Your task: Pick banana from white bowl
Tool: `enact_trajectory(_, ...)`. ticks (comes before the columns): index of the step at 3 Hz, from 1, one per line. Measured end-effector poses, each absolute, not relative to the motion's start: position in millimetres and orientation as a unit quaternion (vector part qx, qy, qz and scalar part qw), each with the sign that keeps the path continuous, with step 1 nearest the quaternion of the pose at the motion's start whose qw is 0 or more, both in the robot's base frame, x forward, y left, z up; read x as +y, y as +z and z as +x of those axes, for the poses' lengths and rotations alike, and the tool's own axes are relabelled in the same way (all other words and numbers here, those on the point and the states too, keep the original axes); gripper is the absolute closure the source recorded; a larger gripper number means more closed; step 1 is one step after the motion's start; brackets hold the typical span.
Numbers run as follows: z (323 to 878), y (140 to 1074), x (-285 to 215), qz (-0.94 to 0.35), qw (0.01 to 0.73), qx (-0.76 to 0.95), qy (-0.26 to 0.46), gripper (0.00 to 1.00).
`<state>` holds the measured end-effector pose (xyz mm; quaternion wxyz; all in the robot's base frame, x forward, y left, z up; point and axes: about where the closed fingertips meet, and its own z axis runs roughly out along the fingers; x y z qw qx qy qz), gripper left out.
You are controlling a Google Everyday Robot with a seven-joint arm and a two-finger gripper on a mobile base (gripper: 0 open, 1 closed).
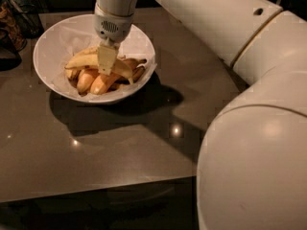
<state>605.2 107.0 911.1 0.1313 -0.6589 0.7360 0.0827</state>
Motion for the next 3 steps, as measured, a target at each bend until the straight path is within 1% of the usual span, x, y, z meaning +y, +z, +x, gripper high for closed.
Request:
enact_trajectory(2, 614.1, 940.4, 64.4, -0.668, 0.165, 0.724, 0.059, 1.0)
enact_trajectory(3, 614.0, 940.4, 64.4, -0.668, 0.165, 0.724, 0.059, 1.0)
